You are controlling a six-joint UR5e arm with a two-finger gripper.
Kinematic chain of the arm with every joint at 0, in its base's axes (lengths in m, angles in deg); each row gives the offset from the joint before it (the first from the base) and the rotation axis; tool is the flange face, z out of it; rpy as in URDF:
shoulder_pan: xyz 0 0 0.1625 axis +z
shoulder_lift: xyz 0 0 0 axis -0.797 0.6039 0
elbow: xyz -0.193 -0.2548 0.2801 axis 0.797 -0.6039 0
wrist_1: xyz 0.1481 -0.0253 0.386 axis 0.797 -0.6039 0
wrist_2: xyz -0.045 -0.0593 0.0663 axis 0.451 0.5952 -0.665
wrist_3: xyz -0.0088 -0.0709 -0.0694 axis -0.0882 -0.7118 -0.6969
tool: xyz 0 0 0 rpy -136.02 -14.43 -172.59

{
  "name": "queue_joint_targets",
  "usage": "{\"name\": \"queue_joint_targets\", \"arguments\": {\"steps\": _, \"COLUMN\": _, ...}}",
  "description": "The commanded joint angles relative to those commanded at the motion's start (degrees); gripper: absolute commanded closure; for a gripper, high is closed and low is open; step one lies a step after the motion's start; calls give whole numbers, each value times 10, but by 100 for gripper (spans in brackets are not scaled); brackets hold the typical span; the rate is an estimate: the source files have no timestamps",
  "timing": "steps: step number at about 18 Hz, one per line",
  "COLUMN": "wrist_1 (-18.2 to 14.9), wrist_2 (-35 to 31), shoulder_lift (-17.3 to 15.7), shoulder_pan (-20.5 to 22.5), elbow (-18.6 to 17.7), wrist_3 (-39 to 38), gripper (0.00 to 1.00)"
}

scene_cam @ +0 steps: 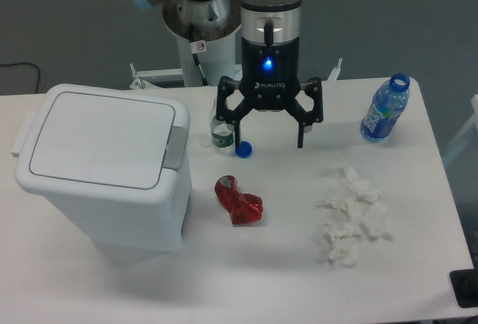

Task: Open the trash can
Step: 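Move the open gripper toward the trash can lid's hinge edge, then lower the gripper onto the lid's push button beside the hinge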

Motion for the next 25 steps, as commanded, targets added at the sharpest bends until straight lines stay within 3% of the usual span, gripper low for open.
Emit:
{"name": "queue_joint_targets", "arguments": {"steps": 3, "wrist_1": -1, "wrist_2": 37, "shoulder_lift": -2, "shoulder_pan": -3, "elbow": -7, "wrist_3": -33, "gripper": 0}}
{"name": "queue_joint_targets", "arguments": {"steps": 8, "wrist_1": 1, "wrist_2": 34, "shoulder_lift": -5, "shoulder_pan": -15, "elbow": -30, "wrist_3": -30, "gripper": 0}}
{"name": "queue_joint_targets", "arguments": {"steps": 25, "wrist_1": 1, "wrist_2": 33, "shoulder_lift": -5, "shoulder_pan": -29, "elbow": -42, "wrist_3": -30, "gripper": 0}}
